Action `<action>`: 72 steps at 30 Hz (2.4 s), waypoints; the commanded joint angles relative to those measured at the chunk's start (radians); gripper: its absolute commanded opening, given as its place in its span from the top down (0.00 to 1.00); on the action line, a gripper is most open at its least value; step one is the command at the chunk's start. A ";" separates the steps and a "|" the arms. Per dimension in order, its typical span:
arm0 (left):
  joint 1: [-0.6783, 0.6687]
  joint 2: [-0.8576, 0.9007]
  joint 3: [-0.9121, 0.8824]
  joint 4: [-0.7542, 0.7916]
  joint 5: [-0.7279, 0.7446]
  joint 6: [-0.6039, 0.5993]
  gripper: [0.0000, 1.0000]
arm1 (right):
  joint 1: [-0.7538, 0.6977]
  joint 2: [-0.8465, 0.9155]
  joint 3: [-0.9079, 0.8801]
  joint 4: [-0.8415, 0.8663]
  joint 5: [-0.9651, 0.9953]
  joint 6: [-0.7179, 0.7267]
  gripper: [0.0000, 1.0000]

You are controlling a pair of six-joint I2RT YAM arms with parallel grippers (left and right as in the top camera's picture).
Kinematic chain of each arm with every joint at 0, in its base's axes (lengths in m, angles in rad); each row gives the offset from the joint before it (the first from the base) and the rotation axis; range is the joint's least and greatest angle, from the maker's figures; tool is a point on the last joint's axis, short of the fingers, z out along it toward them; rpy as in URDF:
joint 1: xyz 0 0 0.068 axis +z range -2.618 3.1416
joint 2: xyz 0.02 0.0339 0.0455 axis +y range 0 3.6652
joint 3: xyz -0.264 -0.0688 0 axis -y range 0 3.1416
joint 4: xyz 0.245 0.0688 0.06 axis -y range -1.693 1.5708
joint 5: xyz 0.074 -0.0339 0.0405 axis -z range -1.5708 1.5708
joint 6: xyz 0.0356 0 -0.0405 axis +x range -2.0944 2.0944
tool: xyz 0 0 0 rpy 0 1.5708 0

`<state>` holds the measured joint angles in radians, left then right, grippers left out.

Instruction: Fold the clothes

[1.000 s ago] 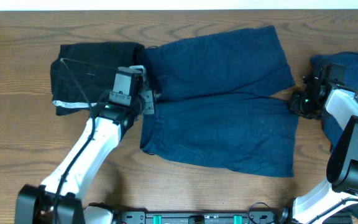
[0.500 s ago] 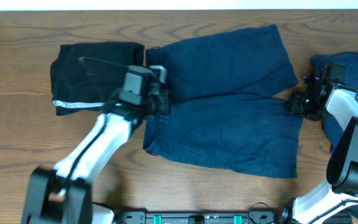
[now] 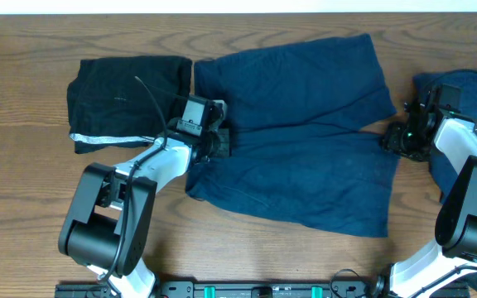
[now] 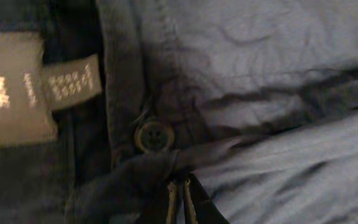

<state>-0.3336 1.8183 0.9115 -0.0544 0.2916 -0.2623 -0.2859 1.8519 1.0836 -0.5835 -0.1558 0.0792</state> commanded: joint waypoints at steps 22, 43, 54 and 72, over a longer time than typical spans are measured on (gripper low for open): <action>0.005 -0.482 0.022 -0.151 -0.065 -0.005 0.61 | 0.002 -0.379 0.114 -0.362 0.021 0.252 0.19; 0.005 -0.523 0.019 -0.559 -0.080 -0.004 0.50 | 0.042 -0.524 -0.463 -0.370 -0.037 0.449 0.30; 0.005 -0.522 0.013 -0.581 -0.080 -0.005 0.50 | 0.042 -0.524 -0.595 -0.233 -0.045 0.515 0.36; 0.005 -0.520 -0.068 -0.760 -0.066 -0.116 0.41 | 0.042 -0.524 -0.613 -0.160 -0.061 0.507 0.99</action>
<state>-0.3328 1.2922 0.8917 -0.7990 0.2253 -0.3134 -0.2539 1.3064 0.5056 -0.7528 -0.2218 0.5941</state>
